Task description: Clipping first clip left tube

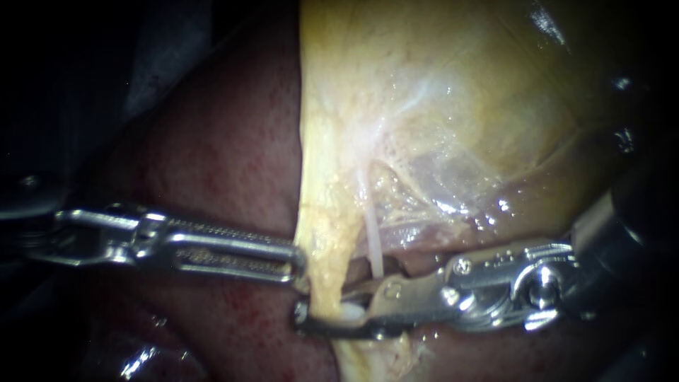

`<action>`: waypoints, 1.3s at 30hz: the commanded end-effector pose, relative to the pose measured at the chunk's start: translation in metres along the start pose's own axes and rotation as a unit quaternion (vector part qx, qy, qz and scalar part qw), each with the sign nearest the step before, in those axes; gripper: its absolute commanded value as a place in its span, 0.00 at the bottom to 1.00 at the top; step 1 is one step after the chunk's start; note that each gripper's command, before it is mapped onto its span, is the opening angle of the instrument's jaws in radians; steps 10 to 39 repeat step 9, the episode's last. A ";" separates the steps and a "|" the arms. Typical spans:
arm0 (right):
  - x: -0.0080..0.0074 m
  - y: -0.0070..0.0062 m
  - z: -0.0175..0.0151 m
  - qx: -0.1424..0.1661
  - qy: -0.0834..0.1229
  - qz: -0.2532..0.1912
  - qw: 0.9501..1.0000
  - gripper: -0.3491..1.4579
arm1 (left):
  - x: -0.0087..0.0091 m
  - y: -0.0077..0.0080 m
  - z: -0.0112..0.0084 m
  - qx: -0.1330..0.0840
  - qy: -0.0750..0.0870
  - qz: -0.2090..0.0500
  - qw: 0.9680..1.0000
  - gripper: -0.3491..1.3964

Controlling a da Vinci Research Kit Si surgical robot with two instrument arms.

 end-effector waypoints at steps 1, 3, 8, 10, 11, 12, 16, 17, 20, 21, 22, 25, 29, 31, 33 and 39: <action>-0.0001 0.0000 0.0000 0.000 0.000 0.000 1.000 0.00 | 0.0000 0.0000 0.0000 0.000 0.000 0.000 1.000 0.00; -0.0001 0.0000 0.0000 0.000 0.000 0.000 1.000 0.00 | 0.0000 0.0000 0.0001 0.000 0.000 0.000 1.000 0.00; -0.0001 0.0000 0.0000 0.000 0.000 -0.001 1.000 0.00 | 0.0000 0.0000 0.0001 0.000 0.000 0.000 1.000 0.00; -0.0002 0.0000 -0.0001 0.000 0.000 -0.001 1.000 0.00 | 0.0000 0.0000 0.0001 0.000 0.000 0.000 1.000 0.00; -0.0002 0.0000 -0.0001 0.000 0.000 -0.001 1.000 0.00 | 0.0000 0.0000 0.0001 0.000 0.000 0.000 1.000 0.00; -0.0002 0.0000 -0.0001 0.000 0.000 -0.001 1.000 0.00 | 0.0000 0.0000 0.0001 0.000 0.000 0.000 1.000 0.00; -0.0002 0.0000 -0.0001 0.000 0.000 -0.001 1.000 0.00 | 0.0000 0.0000 0.0001 0.000 0.000 0.000 1.000 0.00; -0.0002 0.0000 -0.0001 0.000 0.000 -0.001 1.000 0.00 | 0.0000 0.0000 0.0001 0.000 0.000 0.000 1.000 0.00; -0.0002 0.0000 -0.0001 0.000 0.000 -0.001 1.000 0.00 | 0.0000 0.0000 0.0001 0.000 0.000 0.000 1.000 0.00; -0.0002 0.0000 -0.0001 0.000 0.000 -0.001 1.000 0.00 | 0.0000 0.0000 0.0001 0.000 0.000 0.000 1.000 0.00; -0.0002 0.0000 -0.0001 0.000 0.000 -0.001 1.000 0.00 | 0.0000 0.0000 0.0001 0.000 0.000 0.000 1.000 0.00; -0.0002 0.0000 -0.0001 0.000 0.000 -0.001 1.000 0.00 | 0.0000 0.0000 0.0001 0.000 0.000 0.000 1.000 0.00; -0.0002 0.0000 -0.0001 0.000 0.000 -0.001 1.000 0.00 | 0.0000 0.0000 0.0001 0.000 0.000 0.000 1.000 0.00; -0.0002 0.0000 -0.0001 0.000 0.000 -0.001 1.000 0.00 | 0.0000 0.0000 0.0001 0.000 0.000 0.000 1.000 0.00; -0.0002 0.0000 -0.0001 0.000 0.000 -0.001 1.000 0.00 | 0.0000 0.0000 0.0001 0.000 0.000 0.000 1.000 0.00; -0.0002 0.0000 -0.0001 0.000 0.000 -0.001 1.000 0.00 | 0.0000 0.0000 0.0001 0.000 0.000 0.000 1.000 0.00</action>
